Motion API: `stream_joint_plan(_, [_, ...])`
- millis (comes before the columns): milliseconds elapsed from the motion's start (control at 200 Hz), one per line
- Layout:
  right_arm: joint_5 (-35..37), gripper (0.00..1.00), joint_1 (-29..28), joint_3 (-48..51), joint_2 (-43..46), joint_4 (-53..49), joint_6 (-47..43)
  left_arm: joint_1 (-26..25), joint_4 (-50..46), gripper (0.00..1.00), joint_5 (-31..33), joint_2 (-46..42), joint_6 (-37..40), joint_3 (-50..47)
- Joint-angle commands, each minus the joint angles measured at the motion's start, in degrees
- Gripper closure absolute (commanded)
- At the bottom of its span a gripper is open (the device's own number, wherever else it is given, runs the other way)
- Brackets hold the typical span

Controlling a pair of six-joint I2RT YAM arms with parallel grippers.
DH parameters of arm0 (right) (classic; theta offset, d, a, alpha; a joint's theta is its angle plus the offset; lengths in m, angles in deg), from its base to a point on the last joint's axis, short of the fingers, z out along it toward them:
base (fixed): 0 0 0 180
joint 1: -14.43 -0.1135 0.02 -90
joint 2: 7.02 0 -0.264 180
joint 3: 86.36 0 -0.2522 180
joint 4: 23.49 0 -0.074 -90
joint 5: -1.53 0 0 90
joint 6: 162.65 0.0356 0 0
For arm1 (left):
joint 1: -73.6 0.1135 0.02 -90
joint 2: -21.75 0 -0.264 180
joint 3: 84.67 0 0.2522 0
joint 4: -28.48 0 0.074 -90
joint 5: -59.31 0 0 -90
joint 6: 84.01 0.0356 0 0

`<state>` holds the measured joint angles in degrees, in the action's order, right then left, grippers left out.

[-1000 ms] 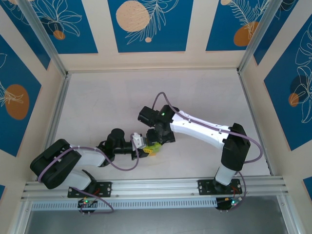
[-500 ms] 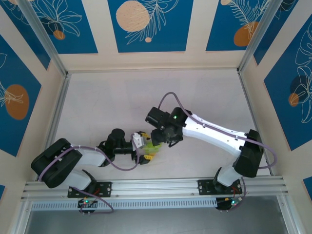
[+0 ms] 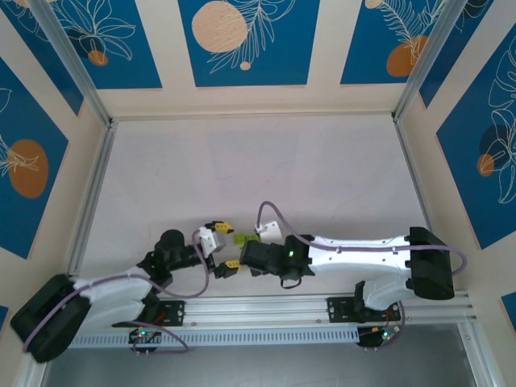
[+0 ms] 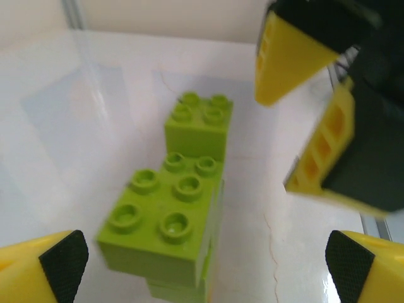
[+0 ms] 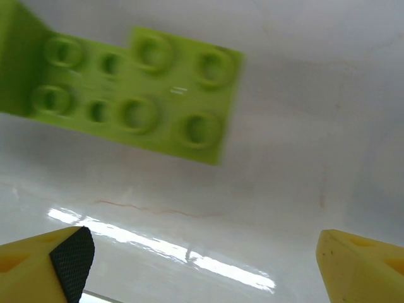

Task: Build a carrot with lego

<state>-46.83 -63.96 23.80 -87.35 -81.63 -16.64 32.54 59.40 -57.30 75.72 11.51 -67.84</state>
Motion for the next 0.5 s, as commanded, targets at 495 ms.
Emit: stream_joint_plan(495, [19.06, 0.00, -8.38, -1.91, -19.76, 8.08, 14.21, 0.49, -31.85, 0.01, 24.16, -42.38, -10.49, -3.42])
